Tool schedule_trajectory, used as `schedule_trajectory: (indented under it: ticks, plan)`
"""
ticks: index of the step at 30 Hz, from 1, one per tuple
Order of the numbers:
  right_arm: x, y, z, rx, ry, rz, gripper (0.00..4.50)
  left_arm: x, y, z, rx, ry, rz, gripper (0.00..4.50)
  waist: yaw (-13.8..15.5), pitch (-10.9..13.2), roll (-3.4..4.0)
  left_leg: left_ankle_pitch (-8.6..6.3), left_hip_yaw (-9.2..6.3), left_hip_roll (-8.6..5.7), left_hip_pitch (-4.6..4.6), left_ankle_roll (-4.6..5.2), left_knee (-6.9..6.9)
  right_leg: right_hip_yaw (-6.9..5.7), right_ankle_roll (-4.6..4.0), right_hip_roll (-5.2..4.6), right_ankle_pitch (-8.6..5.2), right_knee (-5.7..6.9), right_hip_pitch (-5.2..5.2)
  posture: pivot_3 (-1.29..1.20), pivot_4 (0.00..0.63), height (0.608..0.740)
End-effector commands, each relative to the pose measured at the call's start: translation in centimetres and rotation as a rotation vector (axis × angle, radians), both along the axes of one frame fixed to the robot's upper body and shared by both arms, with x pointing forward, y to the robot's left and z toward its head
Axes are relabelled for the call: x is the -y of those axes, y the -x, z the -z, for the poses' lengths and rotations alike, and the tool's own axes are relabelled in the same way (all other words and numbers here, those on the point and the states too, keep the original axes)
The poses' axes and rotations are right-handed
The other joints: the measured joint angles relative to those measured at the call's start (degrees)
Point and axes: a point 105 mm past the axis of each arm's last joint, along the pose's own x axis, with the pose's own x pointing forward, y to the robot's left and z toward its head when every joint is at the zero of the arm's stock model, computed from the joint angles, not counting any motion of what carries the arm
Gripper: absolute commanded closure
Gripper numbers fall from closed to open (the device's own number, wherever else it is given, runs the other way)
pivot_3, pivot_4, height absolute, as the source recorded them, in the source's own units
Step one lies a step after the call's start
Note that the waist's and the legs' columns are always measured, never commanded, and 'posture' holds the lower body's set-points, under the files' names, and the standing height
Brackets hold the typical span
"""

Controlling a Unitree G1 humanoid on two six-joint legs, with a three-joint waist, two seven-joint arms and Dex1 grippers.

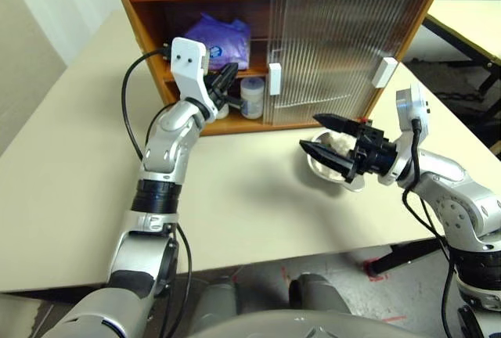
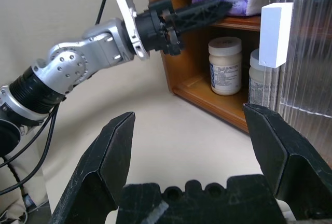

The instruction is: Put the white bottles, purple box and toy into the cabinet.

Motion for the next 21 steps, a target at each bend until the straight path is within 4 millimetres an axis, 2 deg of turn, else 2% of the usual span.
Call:
schedule_trajectory:
  ticks: [1,8,13,17,21]
  plan:
    - [0.2,0.1,-0.8,0.040,-0.002,0.014,0.00,-0.5,-1.2,0.2,0.005,-0.002,-0.070,4.48,-0.12,0.00,0.00,0.00,0.00,-0.01,0.00,0.00,0.00,0.00,0.02,-0.02,0.01,0.00,0.00,-0.07,0.000,0.740]
    - [0.2,0.1,-0.8,0.039,-0.001,0.019,0.00,-0.4,-2.9,0.4,0.012,0.008,-0.123,4.48,-0.44,0.00,0.00,-0.01,0.02,-0.03,0.00,-0.02,0.03,0.01,0.19,-0.02,0.02,-0.01,0.01,-0.08,0.000,0.740]
    - [0.4,0.2,-0.7,0.036,-0.001,0.027,0.00,-0.7,-3.2,0.3,0.020,0.011,-0.141,4.48,-0.47,0.00,0.00,-0.02,0.02,-0.03,0.00,-0.03,0.01,0.01,0.15,-0.02,0.03,-0.01,0.01,-0.09,0.000,0.740]
    - [0.4,0.3,-0.7,0.036,0.000,0.029,0.00,-1.0,-2.9,0.3,0.017,0.020,-0.133,4.48,-0.53,0.00,0.00,-0.07,0.02,-0.03,0.00,-0.11,0.01,0.01,0.16,-0.03,0.03,-0.01,0.01,-0.09,0.000,0.740]
    - [0.5,0.3,-0.7,0.036,0.001,0.035,0.00,-1.0,-1.6,-0.3,0.018,0.042,-0.099,4.48,-0.73,0.00,0.00,-0.11,0.02,-0.01,0.01,-0.18,0.01,0.02,0.15,-0.02,0.03,0.00,0.01,-0.09,0.000,0.740]
